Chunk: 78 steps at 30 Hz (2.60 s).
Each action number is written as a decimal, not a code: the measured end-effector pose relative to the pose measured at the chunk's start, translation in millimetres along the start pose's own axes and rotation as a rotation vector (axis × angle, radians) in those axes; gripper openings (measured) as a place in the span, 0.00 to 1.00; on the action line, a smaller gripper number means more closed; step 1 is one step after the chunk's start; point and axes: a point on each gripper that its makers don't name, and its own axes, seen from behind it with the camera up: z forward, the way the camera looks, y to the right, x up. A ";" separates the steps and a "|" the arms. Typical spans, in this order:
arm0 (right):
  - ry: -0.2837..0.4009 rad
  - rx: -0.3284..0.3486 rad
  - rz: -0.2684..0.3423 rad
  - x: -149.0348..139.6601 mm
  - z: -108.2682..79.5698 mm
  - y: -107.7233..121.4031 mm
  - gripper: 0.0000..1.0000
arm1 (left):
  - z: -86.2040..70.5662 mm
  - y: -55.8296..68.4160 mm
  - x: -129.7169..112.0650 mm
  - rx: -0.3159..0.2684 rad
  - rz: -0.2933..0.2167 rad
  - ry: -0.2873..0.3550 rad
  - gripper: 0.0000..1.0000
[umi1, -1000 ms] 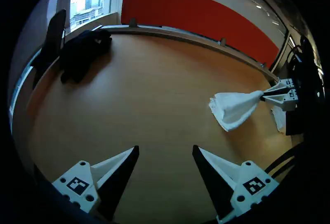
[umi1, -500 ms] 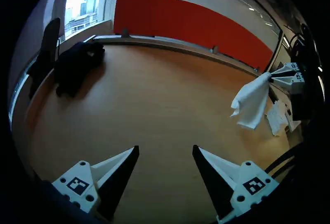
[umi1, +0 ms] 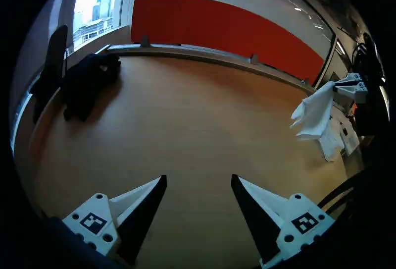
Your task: Fold towel
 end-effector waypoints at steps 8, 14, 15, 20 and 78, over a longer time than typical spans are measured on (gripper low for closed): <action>-0.029 -0.043 0.037 -30.1 -24.6 45.4 0.04 | 0.0 0.9 -1.5 0.007 0.003 -0.007 0.96; -0.044 -0.070 0.070 -50.8 -40.7 80.2 0.04 | 0.0 0.8 -3.0 0.018 -0.001 -0.012 0.96; -0.047 -0.074 0.075 -54.3 -43.2 86.1 0.04 | -0.1 0.9 -3.1 0.020 -0.001 -0.013 0.96; -0.073 -0.103 0.091 -74.3 -55.9 117.6 0.04 | -0.1 0.9 -3.2 0.032 -0.004 -0.015 0.96; -0.262 -0.273 0.279 -262.8 -180.0 167.4 0.05 | 3.4 39.2 1.2 0.018 0.028 -0.034 0.96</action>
